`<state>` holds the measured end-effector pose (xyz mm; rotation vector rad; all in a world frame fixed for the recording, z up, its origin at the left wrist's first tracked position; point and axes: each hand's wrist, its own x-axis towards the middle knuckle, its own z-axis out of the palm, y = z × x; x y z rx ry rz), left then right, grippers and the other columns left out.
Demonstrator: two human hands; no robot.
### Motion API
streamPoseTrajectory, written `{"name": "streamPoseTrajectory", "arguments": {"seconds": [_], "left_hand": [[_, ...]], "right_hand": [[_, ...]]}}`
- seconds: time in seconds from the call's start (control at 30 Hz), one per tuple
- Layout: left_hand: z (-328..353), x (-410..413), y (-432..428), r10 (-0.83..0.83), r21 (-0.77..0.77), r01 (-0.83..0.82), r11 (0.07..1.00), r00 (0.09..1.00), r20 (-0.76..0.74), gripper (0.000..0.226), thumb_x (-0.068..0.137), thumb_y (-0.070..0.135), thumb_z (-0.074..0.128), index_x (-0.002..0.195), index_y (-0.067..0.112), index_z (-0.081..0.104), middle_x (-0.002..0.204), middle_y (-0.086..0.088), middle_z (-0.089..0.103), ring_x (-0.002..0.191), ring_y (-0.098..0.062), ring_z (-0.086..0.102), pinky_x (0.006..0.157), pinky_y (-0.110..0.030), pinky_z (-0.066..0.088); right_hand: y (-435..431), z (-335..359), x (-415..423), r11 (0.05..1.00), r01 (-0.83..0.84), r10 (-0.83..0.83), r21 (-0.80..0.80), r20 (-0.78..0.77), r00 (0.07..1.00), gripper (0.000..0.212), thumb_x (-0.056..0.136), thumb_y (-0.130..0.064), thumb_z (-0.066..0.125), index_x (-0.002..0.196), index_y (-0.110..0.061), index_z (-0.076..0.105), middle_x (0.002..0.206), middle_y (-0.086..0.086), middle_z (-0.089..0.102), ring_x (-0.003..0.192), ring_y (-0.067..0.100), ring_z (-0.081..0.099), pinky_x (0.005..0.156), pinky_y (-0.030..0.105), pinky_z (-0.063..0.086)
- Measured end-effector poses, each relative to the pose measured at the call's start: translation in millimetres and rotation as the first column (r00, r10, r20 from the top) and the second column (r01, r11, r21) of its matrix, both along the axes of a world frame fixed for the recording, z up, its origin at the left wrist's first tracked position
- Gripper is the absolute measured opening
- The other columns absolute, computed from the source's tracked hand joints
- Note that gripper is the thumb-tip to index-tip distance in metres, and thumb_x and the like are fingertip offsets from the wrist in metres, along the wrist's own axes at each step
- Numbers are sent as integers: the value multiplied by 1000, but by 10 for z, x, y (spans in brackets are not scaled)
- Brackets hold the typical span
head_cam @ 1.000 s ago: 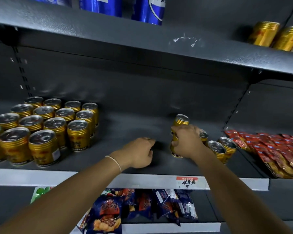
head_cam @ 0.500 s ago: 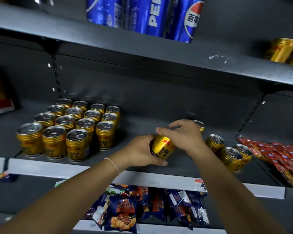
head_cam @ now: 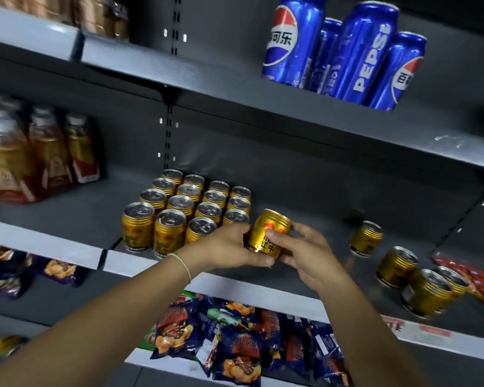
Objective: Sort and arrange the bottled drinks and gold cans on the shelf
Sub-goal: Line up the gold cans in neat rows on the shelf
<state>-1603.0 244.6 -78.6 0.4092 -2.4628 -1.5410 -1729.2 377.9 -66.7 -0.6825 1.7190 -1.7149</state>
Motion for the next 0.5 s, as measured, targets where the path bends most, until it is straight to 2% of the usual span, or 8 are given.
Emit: {"name": "streamPoseTrajectory", "arguments": {"seconds": [0.07,0.13,0.2,0.27,0.37,0.5], "left_hand": [[54,115,-144,-45,-88,46,995,999,9,41,81,25,76,119,23,61,115,4,69,108,-10,64,99,-38,49],[116,230,-314,22,-250,-24,968,1000,-11,49,86,15,64,133,21,52,132,-2,61,120,-12,56,101,-32,46],[147,328,-484,128,-490,-129,862,991,-35,53,86,14,55,138,19,49,137,-6,56,125,-22,52,101,-35,46],[107,390,-610,153,-634,-123,764,988,-7,49,89,17,51,138,18,49,139,-8,53,127,-27,49,103,-39,44],[-43,423,-670,116,-720,-39,693,991,58,48,95,21,45,143,14,44,150,-8,41,138,-26,36,114,-36,29],[-233,419,-677,29,-767,45,641,996,82,54,101,28,39,152,17,29,160,-6,25,148,-22,18,119,-32,9]], "right_hand": [[-61,-98,94,997,8,-5,-75,36,999,56,63,-15,86,113,-11,60,97,5,77,89,20,74,66,28,59],[-143,-247,175,994,30,-30,-102,4,1000,44,68,-4,83,107,-11,64,96,3,77,88,16,74,65,22,57],[-237,-436,256,993,60,-65,-98,-57,996,42,71,4,81,106,-12,65,98,3,77,89,14,73,68,22,57],[-330,-622,331,993,86,-96,-79,-138,986,47,71,7,82,105,-21,65,98,-2,76,91,12,72,75,25,58],[-437,-838,402,993,95,-110,-73,-236,965,53,71,7,82,104,-29,63,96,-13,75,91,3,70,74,18,56],[-538,-928,439,988,115,-138,-99,-271,952,52,73,3,82,106,-33,62,100,-14,73,94,1,69,75,16,54]]}}
